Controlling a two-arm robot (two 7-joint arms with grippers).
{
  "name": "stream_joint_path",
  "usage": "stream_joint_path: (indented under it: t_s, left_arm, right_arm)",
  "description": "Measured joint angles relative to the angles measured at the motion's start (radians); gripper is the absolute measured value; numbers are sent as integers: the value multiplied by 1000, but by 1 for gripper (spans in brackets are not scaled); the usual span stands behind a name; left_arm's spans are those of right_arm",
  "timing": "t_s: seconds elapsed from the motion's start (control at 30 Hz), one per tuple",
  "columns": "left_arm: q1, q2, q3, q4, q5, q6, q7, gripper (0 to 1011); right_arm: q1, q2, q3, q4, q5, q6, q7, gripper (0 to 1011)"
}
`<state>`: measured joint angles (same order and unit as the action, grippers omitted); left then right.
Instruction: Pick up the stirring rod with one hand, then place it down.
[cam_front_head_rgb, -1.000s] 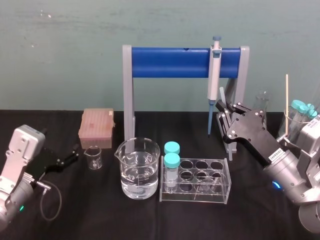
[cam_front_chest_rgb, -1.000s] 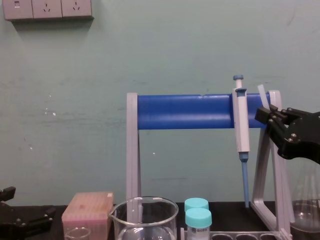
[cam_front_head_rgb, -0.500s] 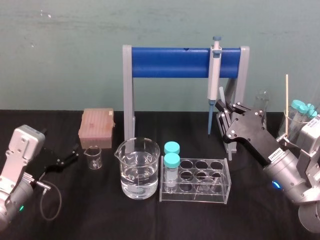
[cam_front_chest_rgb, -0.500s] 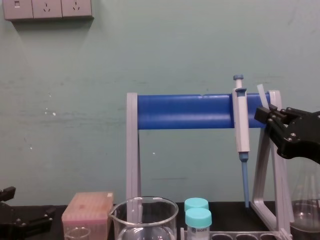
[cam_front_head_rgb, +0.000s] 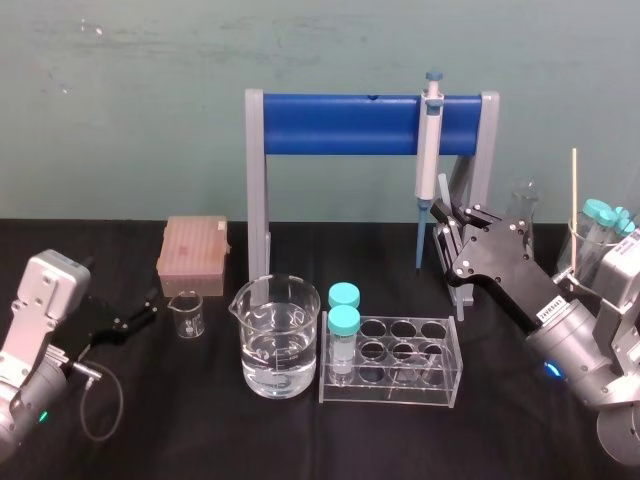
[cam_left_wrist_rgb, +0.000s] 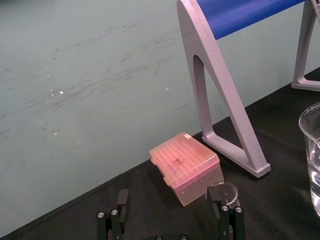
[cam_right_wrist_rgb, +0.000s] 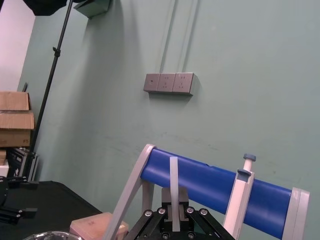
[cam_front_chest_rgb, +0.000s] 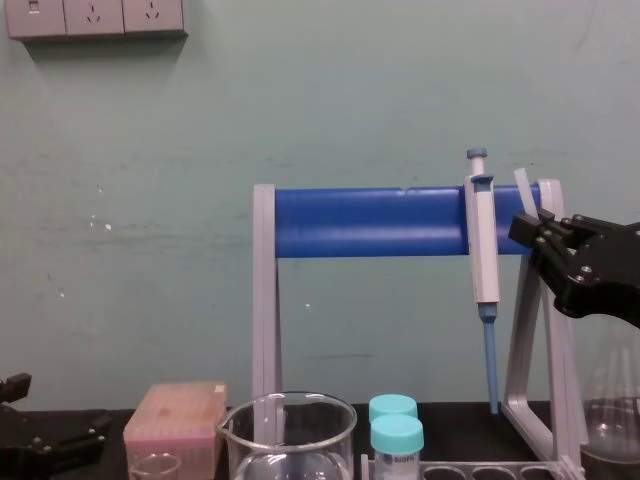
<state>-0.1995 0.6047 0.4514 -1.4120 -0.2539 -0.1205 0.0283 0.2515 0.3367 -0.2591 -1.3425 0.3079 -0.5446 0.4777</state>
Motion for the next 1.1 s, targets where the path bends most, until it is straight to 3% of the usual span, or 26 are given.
stream_joint_path:
  t_s: [1.1]
  left_arm:
    - [0, 0, 0, 0, 0, 0, 0, 1000]
  right_arm:
    - [0, 0, 0, 0, 0, 0, 0, 69]
